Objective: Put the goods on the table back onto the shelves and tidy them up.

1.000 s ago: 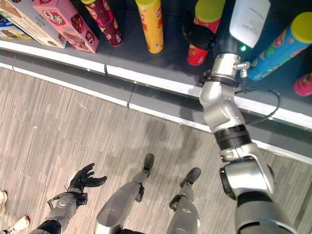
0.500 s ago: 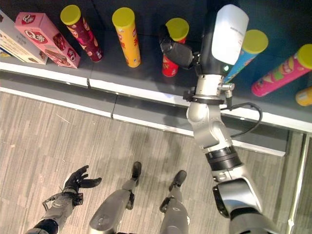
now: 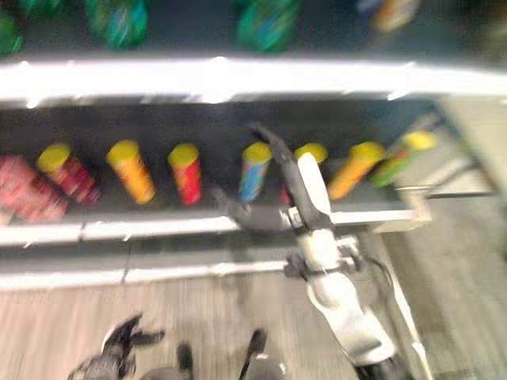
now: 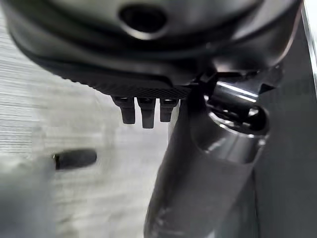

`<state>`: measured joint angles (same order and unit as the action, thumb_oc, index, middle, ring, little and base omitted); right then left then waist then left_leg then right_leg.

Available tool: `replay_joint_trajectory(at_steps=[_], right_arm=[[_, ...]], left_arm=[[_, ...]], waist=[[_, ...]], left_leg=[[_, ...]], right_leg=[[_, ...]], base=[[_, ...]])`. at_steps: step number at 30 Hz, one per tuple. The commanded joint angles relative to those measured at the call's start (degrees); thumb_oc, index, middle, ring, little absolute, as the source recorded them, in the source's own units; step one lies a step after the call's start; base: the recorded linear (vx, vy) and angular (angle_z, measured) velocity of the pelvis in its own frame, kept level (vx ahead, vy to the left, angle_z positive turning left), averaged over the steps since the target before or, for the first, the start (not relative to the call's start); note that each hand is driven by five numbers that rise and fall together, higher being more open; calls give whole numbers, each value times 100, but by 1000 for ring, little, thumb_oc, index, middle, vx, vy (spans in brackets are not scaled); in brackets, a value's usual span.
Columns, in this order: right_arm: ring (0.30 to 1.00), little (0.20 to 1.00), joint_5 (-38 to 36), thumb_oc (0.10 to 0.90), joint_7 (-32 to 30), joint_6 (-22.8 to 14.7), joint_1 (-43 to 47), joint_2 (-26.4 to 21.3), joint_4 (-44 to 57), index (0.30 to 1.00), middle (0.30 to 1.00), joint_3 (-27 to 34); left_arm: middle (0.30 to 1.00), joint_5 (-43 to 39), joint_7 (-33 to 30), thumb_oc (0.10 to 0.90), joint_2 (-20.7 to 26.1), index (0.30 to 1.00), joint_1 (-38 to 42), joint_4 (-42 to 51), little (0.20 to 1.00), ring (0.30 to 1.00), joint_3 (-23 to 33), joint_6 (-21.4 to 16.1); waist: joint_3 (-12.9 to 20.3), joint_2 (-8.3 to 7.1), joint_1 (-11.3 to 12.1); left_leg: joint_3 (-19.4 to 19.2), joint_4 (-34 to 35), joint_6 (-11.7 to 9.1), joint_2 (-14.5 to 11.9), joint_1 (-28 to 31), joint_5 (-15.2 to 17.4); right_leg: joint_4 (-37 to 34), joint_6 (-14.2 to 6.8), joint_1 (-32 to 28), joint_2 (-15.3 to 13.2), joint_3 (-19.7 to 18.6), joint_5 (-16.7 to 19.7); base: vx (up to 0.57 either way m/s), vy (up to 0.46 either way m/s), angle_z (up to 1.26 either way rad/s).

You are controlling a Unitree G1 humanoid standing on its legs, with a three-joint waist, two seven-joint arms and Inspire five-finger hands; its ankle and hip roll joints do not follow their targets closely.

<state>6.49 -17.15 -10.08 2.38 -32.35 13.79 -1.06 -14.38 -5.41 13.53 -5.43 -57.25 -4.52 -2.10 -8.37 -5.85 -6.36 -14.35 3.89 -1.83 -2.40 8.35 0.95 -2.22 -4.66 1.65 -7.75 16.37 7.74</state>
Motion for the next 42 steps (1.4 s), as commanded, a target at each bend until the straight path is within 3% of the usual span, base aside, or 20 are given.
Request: replay_joint_trajectory(at_steps=[1,5,6,7,9,12,16,17,20,21,22,26,27,28,30,32,34,37,40,42], right_arm=[[900,900,-283,800,-106,-199,1053,-190,-434,900,900,333],[900,900,-255,800,-200,-188,853,-184,-493,900,900,567],[900,900,-330,800,-294,-108,938,-315,-960,900,900,641],[900,900,-360,800,-282,-84,987,-336,-1020,900,900,638],[900,900,-391,800,-246,-63,988,-376,-1046,900,900,655],[900,900,-425,800,-258,-87,692,-524,-869,900,900,1025],[900,900,-530,800,-290,-179,467,-691,-708,900,900,1389],[900,900,-589,800,-285,-234,503,-827,-670,900,900,1305],[900,900,-540,800,-450,-358,324,-976,-594,900,900,1642],[900,900,-508,800,-478,-511,153,-1177,-487,900,900,2097],[900,900,-512,800,-477,-517,145,-1182,-487,900,900,2111],[900,900,-616,800,-434,-578,205,-1356,-447,900,900,2157],[900,900,-696,800,-395,-560,354,-1425,-526,900,900,2003],[900,900,-698,800,-397,-562,369,-1433,-540,900,900,1998],[900,900,-785,800,-255,-542,626,-1512,-742,900,900,1774],[900,900,-884,800,-164,-525,647,-1503,-764,900,900,1807],[900,900,-927,800,-151,-546,733,-1479,-771,900,900,1785],[900,900,-976,800,-110,-570,1007,-1517,-934,900,900,1530],[900,900,-1015,800,-67,-571,1195,-1568,-935,900,900,1415],[900,900,-1096,800,62,-634,1379,-1469,-827,900,900,1188]], left_arm=[[900,133,-4,800,386,900,416,-139,900,900,15,-314],[900,125,-30,800,378,900,397,-109,900,900,95,-329],[900,-105,-53,800,541,900,231,189,900,900,390,-321],[900,-130,-36,800,568,900,191,248,900,900,428,-320],[900,-136,-8,800,582,900,168,295,900,900,445,-294],[900,-79,19,800,576,900,193,361,900,900,420,-287],[900,7,45,800,555,900,194,466,900,900,328,-300],[900,1,1,800,633,900,669,237,900,900,279,-118],[900,145,-20,800,605,900,128,575,900,900,359,-315],[900,206,80,800,560,900,-323,872,900,900,414,-394],[900,208,85,800,557,900,-310,860,900,900,407,-400],[900,156,193,800,455,900,-434,907,900,900,361,-385],[900,-3,156,800,363,900,-428,965,900,900,274,-411],[900,-9,152,800,362,900,-427,975,900,900,271,-405],[900,-21,188,800,296,900,-359,944,900,900,248,-388],[900,1,228,800,316,900,-283,895,900,900,242,-393],[900,87,265,800,315,900,-198,815,900,900,150,-386],[900,180,283,800,290,900,-203,790,900,900,62,-414],[900,222,322,800,290,900,-164,725,900,900,53,-391],[900,218,313,800,268,900,-224,634,900,900,149,-402]], waist=[[49,62,292],[0,56,214],[-53,202,615],[-6,145,659],[45,86,684],[180,-6,648],[236,67,569],[356,124,320],[264,247,401],[138,354,418],[129,374,428],[-36,432,526],[-159,361,717],[-149,360,687],[-198,216,891],[-191,159,899],[-188,174,961],[-196,392,1193],[-172,547,1255],[-29,523,1289]], left_leg=[[17,111,142,243,-543,-23],[-249,111,157,221,-505,-27],[-1181,111,-56,-327,-274,-39],[-1324,99,-87,-359,-253,-63],[-1398,93,-121,-383,-248,-93],[-1582,59,-378,-698,-228,-334],[-1698,41,-592,-1041,-131,-493],[-1866,20,-753,-1276,-32,-629],[-1822,-183,-878,-1567,-78,-724],[-1698,-710,-1058,-1987,-192,-1034],[-1685,-739,-1086,-2030,-203,-1043],[-1117,-1857,-1148,-2560,-381,-1756],[-178,-2411,-835,-2100,-835,-1389],[-135,-2482,-813,-2090,-905,-1346],[453,-2543,-397,-1159,-1526,-746],[276,-2244,-344,-997,-1649,-702],[68,-1640,-233,-531,-1935,-680],[-4,-351,-384,-59,-2230,-1323],[-403,6,-592,-95,-2300,-1671],[-447,77,-346,-65,-2084,-1598]], right_leg=[[221,-1005,-61,-1216,-512,377],[249,-1034,139,-1215,-631,662],[613,-1034,-236,-1923,1766,733],[519,-1034,-332,-1946,1990,840],[312,-1034,-411,-1870,2002,919],[32,-1034,-551,-1586,1979,752],[-93,-986,-677,-1292,2013,435],[-175,-918,-660,-1055,1845,220],[-204,-724,-681,-768,1764,-9],[-232,-498,-725,-376,1622,-337],[-232,-476,-729,-341,1623,-356],[-278,-69,-856,278,1150,-785],[-278,78,-836,364,846,-942],[-278,71,-824,348,874,-951],[-278,110,-826,353,637,-876],[-278,74,-820,375,527,-856],[-278,31,-846,404,460,-831],[-278,-22,-1018,714,244,-935],[-278,40,-1268,932,173,-1093],[-278,10,-1407,1012,146,-1238]], base=[[-26,32,-122],[-73,-18,-88],[-146,-190,-76],[-149,-252,-134],[4,-174,-237],[54,-285,-53],[49,-244,-41],[61,-244,-57],[47,-310,-64],[38,-318,-43],[111,-501,-35],[119,-308,-60],[35,-207,-111],[32,-178,-122],[32,-110,-65],[122,-83,-32],[180,-16,-49],[231,-4,-14],[262,-9,-59],[304,26,-46]])
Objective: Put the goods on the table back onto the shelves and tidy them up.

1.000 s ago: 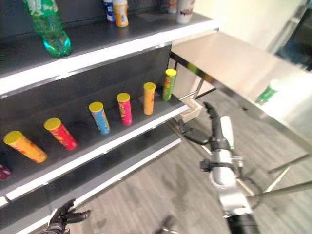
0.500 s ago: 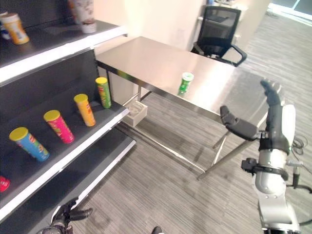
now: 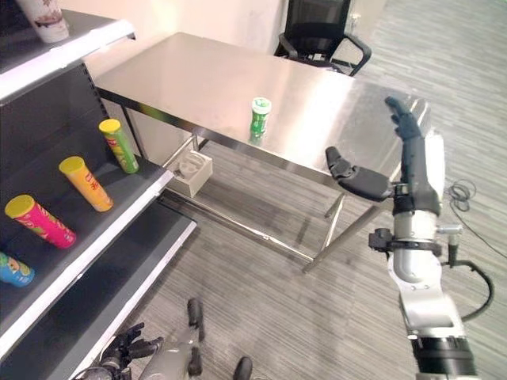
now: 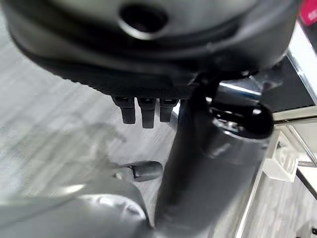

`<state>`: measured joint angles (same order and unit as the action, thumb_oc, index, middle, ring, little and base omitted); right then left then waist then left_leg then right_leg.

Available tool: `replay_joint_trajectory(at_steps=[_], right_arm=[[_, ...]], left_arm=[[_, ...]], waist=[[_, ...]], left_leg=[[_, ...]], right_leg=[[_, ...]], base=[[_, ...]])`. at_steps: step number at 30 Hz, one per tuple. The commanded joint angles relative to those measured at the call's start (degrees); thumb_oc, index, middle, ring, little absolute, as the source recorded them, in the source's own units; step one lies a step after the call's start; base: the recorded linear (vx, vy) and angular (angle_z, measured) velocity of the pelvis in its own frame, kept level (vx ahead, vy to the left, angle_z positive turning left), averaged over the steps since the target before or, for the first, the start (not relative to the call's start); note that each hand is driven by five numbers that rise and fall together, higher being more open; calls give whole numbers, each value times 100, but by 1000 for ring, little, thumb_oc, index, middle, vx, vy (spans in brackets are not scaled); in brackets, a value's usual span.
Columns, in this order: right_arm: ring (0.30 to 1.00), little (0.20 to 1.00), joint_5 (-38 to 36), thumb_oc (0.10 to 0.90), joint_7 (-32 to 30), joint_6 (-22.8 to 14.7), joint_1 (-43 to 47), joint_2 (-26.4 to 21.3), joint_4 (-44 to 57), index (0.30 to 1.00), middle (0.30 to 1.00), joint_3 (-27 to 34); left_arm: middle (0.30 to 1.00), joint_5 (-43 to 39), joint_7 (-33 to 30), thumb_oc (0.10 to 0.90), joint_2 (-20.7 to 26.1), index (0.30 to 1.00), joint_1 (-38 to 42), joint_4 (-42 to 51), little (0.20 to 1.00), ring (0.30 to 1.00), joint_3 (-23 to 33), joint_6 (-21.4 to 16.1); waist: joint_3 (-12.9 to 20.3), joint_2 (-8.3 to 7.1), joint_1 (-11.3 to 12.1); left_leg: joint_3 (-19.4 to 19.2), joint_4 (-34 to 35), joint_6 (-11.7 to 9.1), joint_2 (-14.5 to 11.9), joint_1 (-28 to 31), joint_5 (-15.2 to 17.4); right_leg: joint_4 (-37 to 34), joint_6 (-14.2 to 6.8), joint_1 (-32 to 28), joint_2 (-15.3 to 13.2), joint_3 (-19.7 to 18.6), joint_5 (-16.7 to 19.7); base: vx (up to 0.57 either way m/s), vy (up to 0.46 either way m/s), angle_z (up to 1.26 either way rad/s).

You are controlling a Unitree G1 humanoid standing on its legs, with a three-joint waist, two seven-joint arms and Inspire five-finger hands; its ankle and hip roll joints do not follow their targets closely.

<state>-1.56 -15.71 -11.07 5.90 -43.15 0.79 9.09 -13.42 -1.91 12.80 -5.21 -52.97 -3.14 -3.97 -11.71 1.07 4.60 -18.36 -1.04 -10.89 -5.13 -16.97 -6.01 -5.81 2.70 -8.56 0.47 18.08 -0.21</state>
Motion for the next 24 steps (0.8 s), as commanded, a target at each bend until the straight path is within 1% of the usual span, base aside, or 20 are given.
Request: replay_joint_trajectory(at_steps=[1,2,4,6,7,8,9,10,13,14,15,16,17,18,19,20,21,22,23,24], right_arm=[[900,900,-336,800,-68,-501,1074,-399,401,900,900,103],[900,900,-355,800,-42,-476,1125,-407,377,900,900,61],[900,900,-403,800,13,-467,1255,-388,375,900,900,-53],[900,900,-398,800,19,-446,1283,-381,331,900,900,-127],[900,900,-382,800,22,-442,1288,-352,309,900,900,-139],[900,900,-359,800,27,-433,1269,-338,299,900,900,-127],[900,900,-314,800,25,-409,1252,-274,267,900,900,-111],[900,900,-312,800,24,-410,1256,-265,269,900,900,-108],[900,900,-232,800,71,-369,1253,-196,296,900,900,-79],[900,900,-211,800,78,-349,1235,-182,308,900,900,-64],[900,900,-193,800,56,-334,1202,-145,306,900,900,-47],[900,900,-150,800,32,-323,1186,-90,316,900,900,-35],[900,900,-132,800,29,-316,1165,-57,307,900,900,-25],[900,900,-120,800,45,-300,1079,-57,331,900,900,54],[900,900,-133,800,48,-284,1035,-76,330,900,900,109],[900,900,-213,800,76,-295,998,-70,370,900,900,163],[900,900,-216,800,80,-293,988,-68,375,900,900,168],[900,900,-223,800,106,-286,960,-92,404,900,900,174],[900,900,-224,800,57,-287,810,-175,363,900,900,284],[900,900,-206,800,196,-203,627,-182,470,900,900,337]], left_arm=[[900,98,-49,800,325,900,-257,195,900,900,33,-214],[900,103,-53,800,328,900,-264,185,900,900,51,-206],[900,108,-100,800,325,900,-236,89,900,900,100,-207],[900,79,-129,800,350,900,-210,40,900,900,138,-191],[900,51,-148,800,349,900,-207,-11,900,900,168,-186],[900,28,-164,800,353,900,-207,22,900,900,180,-184],[900,26,-179,800,390,900,-179,22,900,900,170,-161],[900,25,-178,800,397,900,-172,19,900,900,176,-164],[900,-4,-209,800,496,900,-66,59,900,900,99,-154],[900,-30,-233,800,539,900,-23,97,900,900,68,-145],[900,-34,-246,800,578,900,5,121,900,900,41,-138],[900,-41,-250,800,610,900,5,125,900,900,49,-135],[900,-42,-248,800,635,900,6,134,900,900,65,-136],[900,-41,-240,800,648,900,11,184,900,900,25,-137],[900,-38,-232,800,637,900,42,192,900,900,-4,-137],[900,12,-222,800,622,900,43,181,900,900,-26,-139],[900,14,-222,800,624,900,39,181,900,900,-28,-139],[900,48,-228,800,631,900,33,206,900,900,-2,-139],[900,212,-288,800,664,900,59,113,900,900,0,-99],[900,231,-228,800,663,900,11,116,900,900,77,-75]], waist=[[370,-206,211],[408,-233,210],[499,-359,256],[581,-494,297],[621,-548,315],[643,-625,308],[634,-716,315],[617,-697,324],[437,-713,172],[358,-676,91],[284,-622,43],[264,-646,21],[266,-571,63],[260,-524,50],[274,-500,42],[303,-513,18],[319,-506,31],[322,-541,6],[320,-628,-49],[376,-707,-72]], left_leg=[[-95,603,596,206,497,-893],[-179,604,619,184,561,-871],[-279,535,691,193,682,-788],[-398,508,823,243,825,-646],[-456,513,897,278,916,-542],[-402,540,903,362,1041,-361],[-495,536,1036,420,1214,-174],[-593,507,1088,372,1168,-256],[-581,518,1293,437,1458,-34],[-545,535,1323,428,1533,-2],[-504,556,1330,377,1623,63],[-426,573,1306,427,1764,240],[-463,588,1275,322,1797,229],[-319,581,1160,247,1855,301],[-214,583,1105,224,1860,327],[-114,591,1025,208,1868,407],[-125,590,1026,201,1862,412],[-173,604,1030,189,1837,323],[-108,604,954,121,1891,421],[-71,604,942,148,1894,372]], right_leg=[[81,-714,-452,161,-54,-508],[81,-679,-483,152,-67,-561],[81,-639,-608,112,-87,-660],[232,-684,-697,14,-60,-733],[465,-731,-697,-50,-17,-785],[726,-811,-701,-148,-33,-867],[1471,-1035,-520,-350,87,-679],[1496,-1011,-474,-333,137,-636],[2933,-1468,162,-755,243,172],[3391,-1484,399,-884,248,255],[3681,-1428,601,-960,318,204],[3762,-1507,618,-1366,497,111],[3583,-1373,636,-1625,691,37],[3107,-1222,574,-1822,866,-211],[2695,-1204,523,-1931,884,-152],[1815,-1339,628,-2121,616,262],[1741,-1346,611,-2098,614,312],[1399,-1371,655,-2143,552,615],[744,-1515,758,-2025,85,814],[740,-1580,703,-1988,-33,896]], base=[[285,48,-41],[238,34,-39],[270,44,-42],[286,64,-25],[331,78,-31],[373,118,-38],[226,85,-24],[127,81,-5],[85,93,17],[91,93,11],[158,72,30],[162,17,36],[206,-85,41],[144,-164,24],[184,-278,19],[122,-184,27],[61,-186,31],[62,-185,45],[82,-235,34],[158,-237,28]])
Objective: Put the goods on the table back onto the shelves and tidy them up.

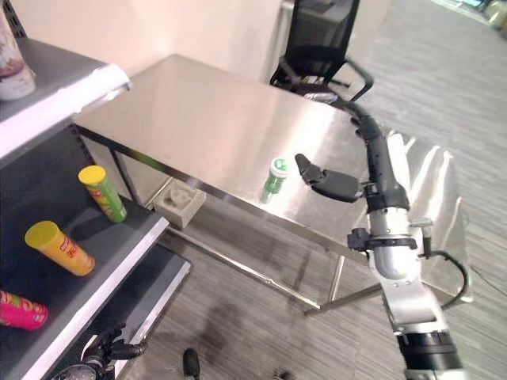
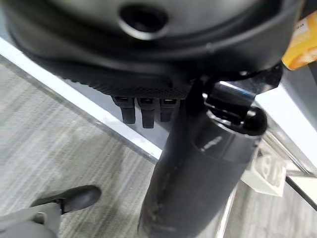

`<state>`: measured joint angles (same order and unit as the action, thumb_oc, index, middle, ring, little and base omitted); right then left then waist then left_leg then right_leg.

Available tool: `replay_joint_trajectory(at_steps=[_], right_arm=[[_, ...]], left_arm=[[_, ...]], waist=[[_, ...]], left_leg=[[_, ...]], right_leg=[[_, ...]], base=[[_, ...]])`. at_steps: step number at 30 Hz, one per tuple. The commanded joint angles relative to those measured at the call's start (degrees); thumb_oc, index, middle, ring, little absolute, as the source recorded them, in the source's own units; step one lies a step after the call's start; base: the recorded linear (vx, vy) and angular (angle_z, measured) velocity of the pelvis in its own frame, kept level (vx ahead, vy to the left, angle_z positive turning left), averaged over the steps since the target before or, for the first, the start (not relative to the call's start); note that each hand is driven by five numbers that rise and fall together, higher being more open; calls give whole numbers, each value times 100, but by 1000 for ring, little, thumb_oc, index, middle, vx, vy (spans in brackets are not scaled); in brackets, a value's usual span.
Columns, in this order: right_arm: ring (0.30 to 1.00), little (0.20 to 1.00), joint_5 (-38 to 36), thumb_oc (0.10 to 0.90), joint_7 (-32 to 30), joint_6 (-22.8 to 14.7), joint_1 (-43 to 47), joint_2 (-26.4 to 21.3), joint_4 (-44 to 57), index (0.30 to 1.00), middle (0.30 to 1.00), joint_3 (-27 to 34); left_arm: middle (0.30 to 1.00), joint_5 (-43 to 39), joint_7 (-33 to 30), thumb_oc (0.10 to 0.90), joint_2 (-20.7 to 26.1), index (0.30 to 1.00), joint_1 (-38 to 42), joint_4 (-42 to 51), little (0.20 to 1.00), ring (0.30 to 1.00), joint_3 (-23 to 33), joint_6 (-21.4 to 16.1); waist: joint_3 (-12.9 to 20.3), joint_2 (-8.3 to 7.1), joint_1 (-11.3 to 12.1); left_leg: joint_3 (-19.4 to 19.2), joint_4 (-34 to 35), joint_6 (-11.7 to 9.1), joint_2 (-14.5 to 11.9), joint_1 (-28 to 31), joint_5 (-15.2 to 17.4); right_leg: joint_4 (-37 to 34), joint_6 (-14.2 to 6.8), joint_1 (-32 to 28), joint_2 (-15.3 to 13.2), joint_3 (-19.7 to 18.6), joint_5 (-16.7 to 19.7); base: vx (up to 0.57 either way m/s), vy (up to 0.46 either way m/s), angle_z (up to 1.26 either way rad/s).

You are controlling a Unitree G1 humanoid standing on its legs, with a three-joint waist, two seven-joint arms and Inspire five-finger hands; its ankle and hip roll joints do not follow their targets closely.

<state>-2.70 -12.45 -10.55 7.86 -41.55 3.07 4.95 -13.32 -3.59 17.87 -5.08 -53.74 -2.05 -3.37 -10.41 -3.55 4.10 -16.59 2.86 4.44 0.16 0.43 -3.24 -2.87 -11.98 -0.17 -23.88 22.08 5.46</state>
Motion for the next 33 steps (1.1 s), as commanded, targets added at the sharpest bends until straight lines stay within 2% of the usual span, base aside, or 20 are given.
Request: replay_joint_trajectory(at_steps=[1,4,6,8,9,15,27,33], right_arm=[[900,900,-137,800,-49,-263,409,-330,313,900,900,700],[900,900,-437,800,173,-316,270,-344,308,900,900,715],[900,900,-594,800,368,-313,206,-424,233,900,900,613],[900,900,-647,800,413,-301,197,-423,204,900,900,567],[900,900,-698,800,573,-288,186,-435,162,900,900,416],[900,900,-847,800,912,-189,130,-437,-201,900,900,37],[900,900,-762,800,897,-71,828,-201,-983,900,900,-687],[900,900,-437,800,607,58,1411,-111,-1819,900,900,-1031]], left_arm=[[900,191,-32,800,131,900,-16,153,900,900,11,-145],[900,211,-2,800,49,900,-35,56,900,900,47,-176],[900,200,42,800,7,900,-77,57,900,900,50,-179],[900,196,53,800,-7,900,-93,62,900,900,35,-177],[900,219,87,800,-39,900,-95,21,900,900,14,-175],[900,184,149,800,-126,900,-145,-6,900,900,-26,-189],[900,66,174,800,-204,900,-259,-83,900,900,-135,-199],[900,-55,118,800,-215,900,-283,-225,900,900,-189,-208]], waist=[[291,-308,7],[401,-326,10],[444,-260,21],[461,-242,21],[474,-186,20],[470,-57,32],[502,68,235],[509,132,415]], left_leg=[[-281,214,-621,-376,206,95],[-198,214,-696,-422,223,71],[-147,214,-770,-535,211,23],[-132,214,-786,-569,202,11],[-97,214,-835,-657,196,-31],[33,214,-940,-804,214,-97],[208,214,-962,-748,203,-122],[426,214,-950,-633,87,-145]], right_leg=[[402,-138,-128,427,-367,421],[-2,-148,-348,592,-244,472],[-125,-77,-450,766,-219,343],[-157,-52,-477,806,-204,287],[-170,23,-527,913,-157,123],[-201,151,-687,1107,-16,-100],[-193,187,-868,1115,185,-176],[-183,162,-986,1015,438,-164]], base=[[90,-101,36],[121,-176,21],[63,-154,-16],[35,-104,-4],[35,-113,-3],[45,-95,5],[26,-17,11],[11,7,20]])
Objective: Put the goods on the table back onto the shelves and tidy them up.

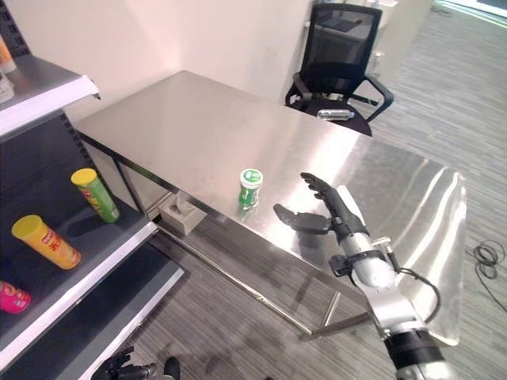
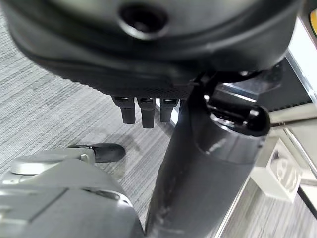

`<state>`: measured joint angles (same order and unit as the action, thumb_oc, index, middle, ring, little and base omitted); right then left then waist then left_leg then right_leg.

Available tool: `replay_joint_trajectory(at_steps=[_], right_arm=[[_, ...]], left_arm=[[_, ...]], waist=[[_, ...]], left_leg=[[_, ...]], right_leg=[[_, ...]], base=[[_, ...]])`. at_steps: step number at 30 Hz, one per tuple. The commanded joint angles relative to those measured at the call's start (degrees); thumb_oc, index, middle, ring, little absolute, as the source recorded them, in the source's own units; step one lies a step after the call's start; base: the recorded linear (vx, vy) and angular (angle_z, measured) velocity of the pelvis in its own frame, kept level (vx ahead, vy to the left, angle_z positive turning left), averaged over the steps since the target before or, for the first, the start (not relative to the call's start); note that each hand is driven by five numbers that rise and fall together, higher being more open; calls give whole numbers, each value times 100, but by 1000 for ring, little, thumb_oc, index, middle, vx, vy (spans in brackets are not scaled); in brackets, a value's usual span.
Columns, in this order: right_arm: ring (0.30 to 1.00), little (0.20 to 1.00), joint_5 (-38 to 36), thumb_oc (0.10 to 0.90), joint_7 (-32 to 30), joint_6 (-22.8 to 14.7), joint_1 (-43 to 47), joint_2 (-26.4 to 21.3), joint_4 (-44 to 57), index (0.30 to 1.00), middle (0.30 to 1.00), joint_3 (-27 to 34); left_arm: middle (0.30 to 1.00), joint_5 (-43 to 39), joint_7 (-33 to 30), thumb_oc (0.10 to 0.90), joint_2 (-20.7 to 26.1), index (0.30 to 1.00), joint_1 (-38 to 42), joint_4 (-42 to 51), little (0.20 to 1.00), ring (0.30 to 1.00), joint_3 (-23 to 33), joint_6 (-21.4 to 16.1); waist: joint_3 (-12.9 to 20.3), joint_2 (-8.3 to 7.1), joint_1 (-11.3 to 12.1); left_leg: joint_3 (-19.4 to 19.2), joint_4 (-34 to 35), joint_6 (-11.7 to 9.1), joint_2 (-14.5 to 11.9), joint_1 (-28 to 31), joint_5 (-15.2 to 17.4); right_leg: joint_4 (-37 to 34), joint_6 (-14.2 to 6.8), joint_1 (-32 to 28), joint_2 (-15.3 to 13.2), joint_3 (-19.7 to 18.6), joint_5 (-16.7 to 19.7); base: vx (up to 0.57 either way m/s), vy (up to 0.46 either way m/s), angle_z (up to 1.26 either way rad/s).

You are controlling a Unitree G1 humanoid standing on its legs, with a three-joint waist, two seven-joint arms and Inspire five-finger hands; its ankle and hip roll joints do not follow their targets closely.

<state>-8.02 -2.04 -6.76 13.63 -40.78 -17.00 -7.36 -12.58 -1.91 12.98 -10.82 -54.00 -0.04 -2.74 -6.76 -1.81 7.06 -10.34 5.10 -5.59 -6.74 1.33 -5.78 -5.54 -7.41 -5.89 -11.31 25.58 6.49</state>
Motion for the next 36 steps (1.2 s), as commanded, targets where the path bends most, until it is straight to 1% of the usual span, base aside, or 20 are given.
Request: replay_joint_trajectory(at_steps=[1,2,3,6,10,12,15,22,25,26,27,28,36], right_arm=[[900,900,95,800,-433,-322,837,-188,185,900,900,198],[900,900,102,800,-460,-288,947,-151,-7,900,900,135],[900,900,101,800,-461,-290,952,-151,-11,900,900,131],[900,900,158,800,-529,-225,1095,-185,-360,900,900,53],[900,900,160,800,-526,-222,1174,-201,-457,900,900,5],[900,900,210,800,-539,-208,1234,-248,-462,900,900,-45],[900,900,222,800,-517,-203,1204,-269,-413,900,900,-25],[900,900,138,800,-483,-190,1315,-186,-605,900,900,-119],[900,900,95,800,-494,-196,1376,-158,-694,900,900,-156],[900,900,88,800,-489,-193,1406,-140,-735,900,900,-190],[900,900,89,800,-492,-195,1414,-147,-741,900,900,-187],[900,900,95,800,-489,-182,1482,-125,-829,900,900,-253],[900,900,147,800,-500,-152,1643,-59,-988,900,900,-440]], left_arm=[[900,-129,-50,800,273,900,293,-200,900,900,-388,-272],[900,-176,-59,800,271,900,264,-211,900,900,-396,-268],[900,-176,-59,800,270,900,264,-211,900,900,-394,-268],[900,-231,-63,800,247,900,215,-223,900,900,-413,-270],[900,-253,-50,800,237,900,201,-238,900,900,-414,-270],[900,-279,-57,800,238,900,224,-294,900,900,-420,-269],[900,-270,-56,800,241,900,231,-307,900,900,-423,-268],[900,-303,-57,800,232,900,232,-345,900,900,-465,-274],[900,-341,-60,800,232,900,234,-338,900,900,-463,-278],[900,-353,-63,800,235,900,229,-346,900,900,-460,-284],[900,-353,-61,800,232,900,236,-343,900,900,-464,-285],[900,-360,-68,800,234,900,231,-343,900,900,-483,-287],[900,-363,-95,800,237,900,316,-571,900,900,-432,-270]], waist=[[144,-42,114],[150,-31,181],[149,-31,176],[151,-32,280],[143,-33,328],[119,-30,399],[109,-30,427],[113,-23,516],[102,-24,525],[111,-36,539],[95,-26,535],[110,-39,553],[100,-83,607]], left_leg=[[-196,-10,53,58,-4,109],[-134,-10,62,101,-34,109],[-131,-10,63,102,-35,109],[-30,-10,73,155,-88,102],[24,-10,70,180,-130,92],[124,-10,58,237,-231,70],[181,-10,51,263,-267,60],[268,-10,61,344,-321,72],[277,-10,62,350,-316,71],[304,-10,8,327,-260,174],[276,-10,60,351,-313,73],[313,-10,9,329,-271,170],[349,-10,-4,312,-278,169]], right_leg=[[83,-297,-414,-242,91,-267],[87,-306,-449,-275,173,-251],[87,-307,-451,-275,177,-251],[83,-326,-513,-319,310,-243],[86,-337,-529,-342,386,-235],[89,-352,-541,-380,520,-215],[94,-357,-564,-391,596,-214],[96,-384,-647,-446,783,-188],[99,-382,-653,-446,792,-190],[93,-423,-702,-421,721,-272],[99,-381,-656,-447,792,-193],[94,-425,-703,-423,734,-269],[86,-409,-728,-393,775,-317]], base=[[17,18,36],[13,13,29],[18,20,21],[9,15,21],[6,11,19],[3,7,4],[10,7,25],[12,11,11],[33,-3,3],[0,0,0],[61,-26,2],[0,0,0],[19,-5,4]])
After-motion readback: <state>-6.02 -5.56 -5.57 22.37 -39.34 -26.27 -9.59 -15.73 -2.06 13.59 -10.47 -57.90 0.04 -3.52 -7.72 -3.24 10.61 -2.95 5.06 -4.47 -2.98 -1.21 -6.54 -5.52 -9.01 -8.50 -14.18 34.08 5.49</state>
